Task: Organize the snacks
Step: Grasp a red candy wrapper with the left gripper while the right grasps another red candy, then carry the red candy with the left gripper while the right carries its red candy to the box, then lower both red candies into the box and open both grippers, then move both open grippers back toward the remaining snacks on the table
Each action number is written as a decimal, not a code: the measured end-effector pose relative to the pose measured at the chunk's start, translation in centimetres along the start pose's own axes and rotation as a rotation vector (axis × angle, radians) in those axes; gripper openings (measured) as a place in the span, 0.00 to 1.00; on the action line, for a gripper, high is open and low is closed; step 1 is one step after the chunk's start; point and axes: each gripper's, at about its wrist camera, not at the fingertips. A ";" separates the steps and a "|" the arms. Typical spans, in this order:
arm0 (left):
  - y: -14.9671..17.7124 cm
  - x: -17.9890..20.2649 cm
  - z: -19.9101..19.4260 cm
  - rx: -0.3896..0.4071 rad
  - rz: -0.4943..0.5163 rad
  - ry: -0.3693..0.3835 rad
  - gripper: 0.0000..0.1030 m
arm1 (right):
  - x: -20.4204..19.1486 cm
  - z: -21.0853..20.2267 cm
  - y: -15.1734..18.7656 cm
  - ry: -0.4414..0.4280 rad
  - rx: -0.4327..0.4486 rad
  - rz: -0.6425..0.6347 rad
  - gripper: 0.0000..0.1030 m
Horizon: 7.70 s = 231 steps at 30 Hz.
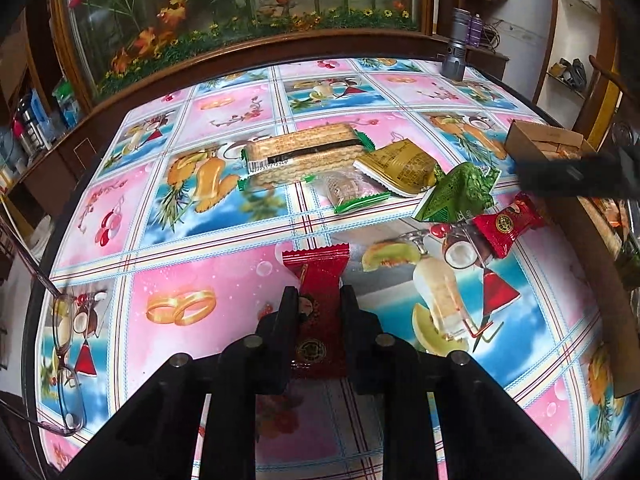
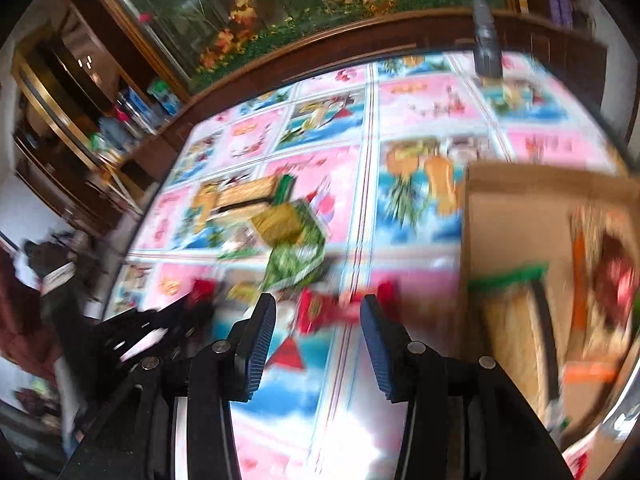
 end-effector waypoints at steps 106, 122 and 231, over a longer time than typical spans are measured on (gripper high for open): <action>-1.4 -0.5 -4.1 0.195 -0.157 0.237 0.17 | 0.2 -5.0 3.4 0.011 0.241 0.009 0.20; -3.7 8.7 -7.5 0.277 -0.064 0.390 0.17 | 12.0 -13.0 1.5 0.002 0.428 0.320 0.20; -1.2 -8.4 -1.6 0.094 -0.397 0.078 0.52 | -7.0 9.1 -3.3 0.179 -0.056 -0.218 0.47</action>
Point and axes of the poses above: each gripper's, at about its wrist camera, not at the fingertips, and z roughly the way its jaws point, x to its right, y to its underside, and after that the axes turned 7 degrees about z, right-handed
